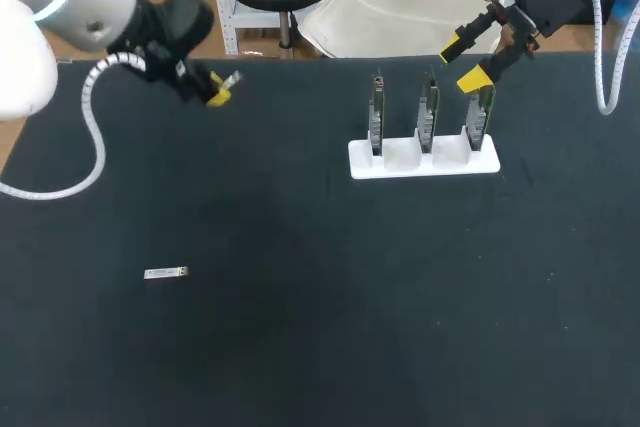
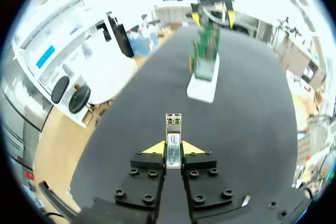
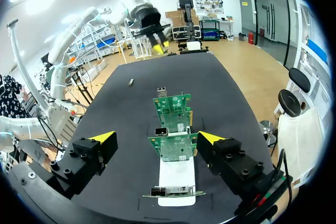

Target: Pick up the optical module with the left hand, and insert it into the network port with the right hand.

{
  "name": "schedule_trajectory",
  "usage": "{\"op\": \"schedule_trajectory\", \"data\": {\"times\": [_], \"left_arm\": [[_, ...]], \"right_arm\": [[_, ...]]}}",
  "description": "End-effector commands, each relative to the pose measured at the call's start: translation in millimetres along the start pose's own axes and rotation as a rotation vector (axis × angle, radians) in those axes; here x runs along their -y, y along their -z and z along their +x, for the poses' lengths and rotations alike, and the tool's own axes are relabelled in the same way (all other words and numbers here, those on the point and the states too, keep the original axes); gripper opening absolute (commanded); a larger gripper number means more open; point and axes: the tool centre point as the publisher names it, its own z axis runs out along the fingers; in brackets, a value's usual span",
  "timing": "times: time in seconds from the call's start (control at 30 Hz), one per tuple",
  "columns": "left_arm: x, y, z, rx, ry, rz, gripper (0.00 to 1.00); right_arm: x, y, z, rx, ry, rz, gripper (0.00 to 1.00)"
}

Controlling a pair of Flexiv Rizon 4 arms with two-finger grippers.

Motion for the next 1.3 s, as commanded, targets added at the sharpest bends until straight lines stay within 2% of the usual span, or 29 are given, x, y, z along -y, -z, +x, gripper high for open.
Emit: {"op": "schedule_trajectory", "data": {"times": [0.03,0.27,0.37,0.57,0.93,1.3], "left_arm": [[-9.6,0.6,-31.3,0.223,0.048,-0.002,0.0],[-12.6,6.5,-102.4,0.43,0.017,-0.005,0.0],[-8.9,6.2,-129.0,0.512,0.003,0.026,0.0],[5.7,-3.9,-171.7,0.604,-0.049,0.087,0.0],[32.7,-27.2,-217.4,0.725,-0.055,0.176,0.0],[61.3,-42.6,-243.4,0.763,-0.063,0.227,0.0]], "right_arm": [[-3.1,-0.8,0.4,0.0,0.001,0.008,1.0],[-3.1,-0.8,0.4,0.0,0.001,0.008,1.0],[-3.1,-0.8,0.4,0.0,0.001,0.008,1.0],[-3.1,-0.8,0.4,0.0,0.001,0.008,1.0],[-3.1,-0.8,0.4,0.0,0.001,0.008,1.0],[-3.1,-0.8,0.4,0.0,0.001,0.008,1.0]]}}
